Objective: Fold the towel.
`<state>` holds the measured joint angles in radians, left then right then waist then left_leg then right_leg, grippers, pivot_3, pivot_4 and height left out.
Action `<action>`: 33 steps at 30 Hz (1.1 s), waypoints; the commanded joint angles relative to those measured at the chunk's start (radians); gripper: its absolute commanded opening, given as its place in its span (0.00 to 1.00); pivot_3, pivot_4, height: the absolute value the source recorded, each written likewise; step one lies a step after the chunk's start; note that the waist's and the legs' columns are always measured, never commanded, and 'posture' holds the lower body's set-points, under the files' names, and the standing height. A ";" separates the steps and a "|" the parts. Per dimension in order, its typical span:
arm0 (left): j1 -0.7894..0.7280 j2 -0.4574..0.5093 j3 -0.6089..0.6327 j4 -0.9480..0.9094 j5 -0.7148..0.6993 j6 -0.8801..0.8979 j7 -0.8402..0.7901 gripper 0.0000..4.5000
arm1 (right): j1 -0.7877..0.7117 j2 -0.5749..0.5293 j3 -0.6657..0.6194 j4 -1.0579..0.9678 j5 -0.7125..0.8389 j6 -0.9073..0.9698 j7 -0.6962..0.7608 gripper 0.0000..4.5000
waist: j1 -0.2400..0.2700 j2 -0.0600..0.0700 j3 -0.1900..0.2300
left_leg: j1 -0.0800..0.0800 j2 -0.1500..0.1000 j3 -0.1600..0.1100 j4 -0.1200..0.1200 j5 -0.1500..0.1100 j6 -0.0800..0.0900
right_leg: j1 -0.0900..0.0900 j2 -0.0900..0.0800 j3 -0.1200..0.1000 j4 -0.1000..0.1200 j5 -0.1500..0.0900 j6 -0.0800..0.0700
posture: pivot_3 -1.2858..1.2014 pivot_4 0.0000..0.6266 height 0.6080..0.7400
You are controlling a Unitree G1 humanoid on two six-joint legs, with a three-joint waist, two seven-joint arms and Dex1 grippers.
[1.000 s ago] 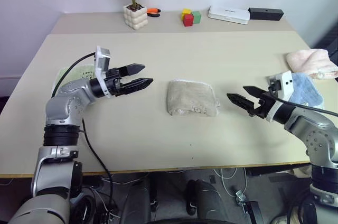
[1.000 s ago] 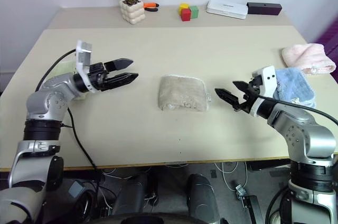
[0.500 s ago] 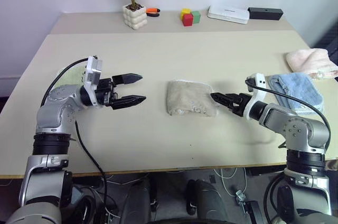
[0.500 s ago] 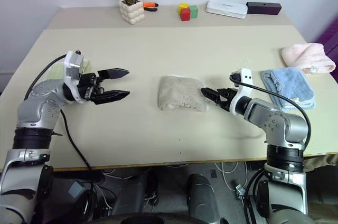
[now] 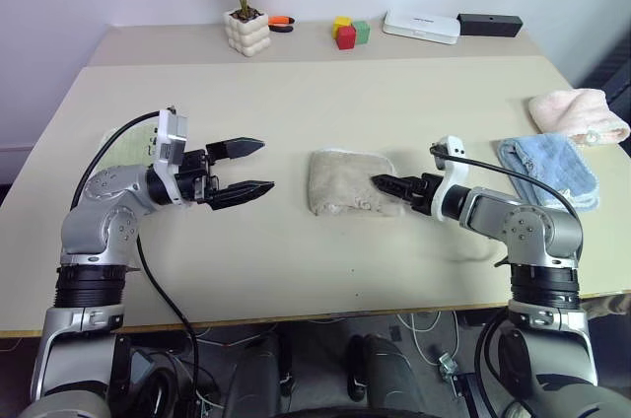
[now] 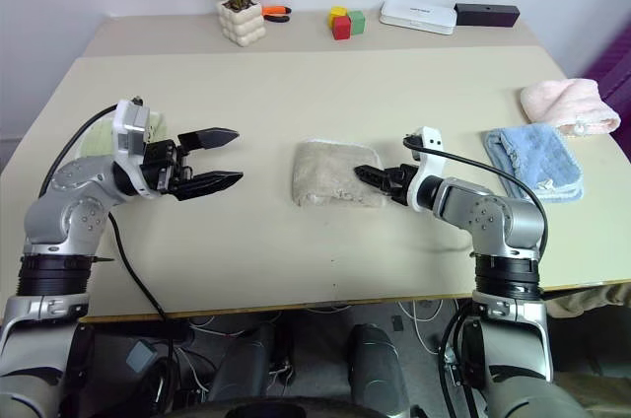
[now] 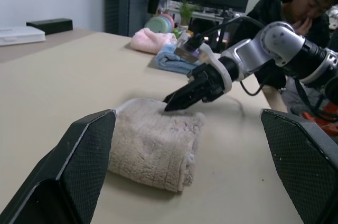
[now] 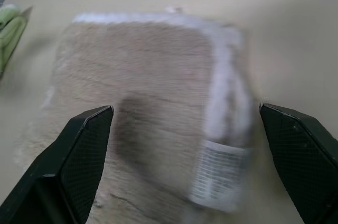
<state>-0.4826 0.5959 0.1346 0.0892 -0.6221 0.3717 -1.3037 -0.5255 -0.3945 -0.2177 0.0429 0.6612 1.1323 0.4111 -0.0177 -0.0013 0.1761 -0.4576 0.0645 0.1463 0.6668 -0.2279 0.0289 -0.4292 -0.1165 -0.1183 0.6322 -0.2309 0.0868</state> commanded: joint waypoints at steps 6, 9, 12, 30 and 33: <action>-0.002 -0.004 0.021 -0.050 -0.035 0.030 0.047 1.00 | -0.011 0.046 0.030 0.030 0.019 0.045 0.028 0.81 | -0.002 0.000 0.000 | 0.000 0.000 0.000 0.000 0.000 0.000 | 0.000 0.000 0.000 0.000 0.000 0.000 | 0.52 0.24 1.00; 0.003 -0.007 0.017 -0.054 -0.036 0.029 0.058 1.00 | -0.024 0.064 0.003 0.054 0.021 0.050 0.021 0.47 | -0.002 0.000 0.000 | 0.000 0.000 0.000 0.000 0.000 0.000 | 0.000 0.000 0.000 0.000 0.000 0.000 | 0.52 0.24 1.00; 0.001 -0.011 0.013 -0.051 -0.043 0.056 0.074 1.00 | -0.042 0.071 -0.027 0.079 0.030 0.055 0.020 0.13 | -0.001 0.000 0.000 | 0.000 0.000 0.001 0.000 0.000 0.000 | 0.000 0.000 0.000 0.000 0.000 0.000 | 0.52 0.24 1.00; -0.189 -0.171 -0.082 0.199 0.034 -0.062 -0.005 1.00 | -0.143 0.094 -0.618 -0.024 0.333 -0.085 -0.389 0.00 | 0.005 0.001 0.000 | -0.001 -0.001 0.001 0.000 0.003 -0.005 | 0.000 0.000 0.000 0.000 0.000 0.000 | 0.52 0.24 1.00; -0.230 -0.204 -0.093 0.264 0.047 -0.101 -0.040 1.00 | -0.104 0.053 -0.695 -0.070 0.351 -0.153 -0.455 0.00 | 0.006 0.001 0.000 | -0.001 -0.001 0.001 -0.001 0.003 -0.005 | 0.000 0.000 0.000 0.000 0.000 0.000 | 0.52 0.24 1.00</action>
<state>-0.6893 0.3935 0.0417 0.3406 -0.5835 0.3043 -1.3230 -0.6368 -0.3086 -0.8625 0.0345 0.9836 1.0244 -0.0147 -0.0112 -0.0006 0.1761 -0.4583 0.0635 0.1474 0.6658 -0.2250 0.0242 -0.4297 -0.1167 -0.1183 0.6319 -0.2308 0.0869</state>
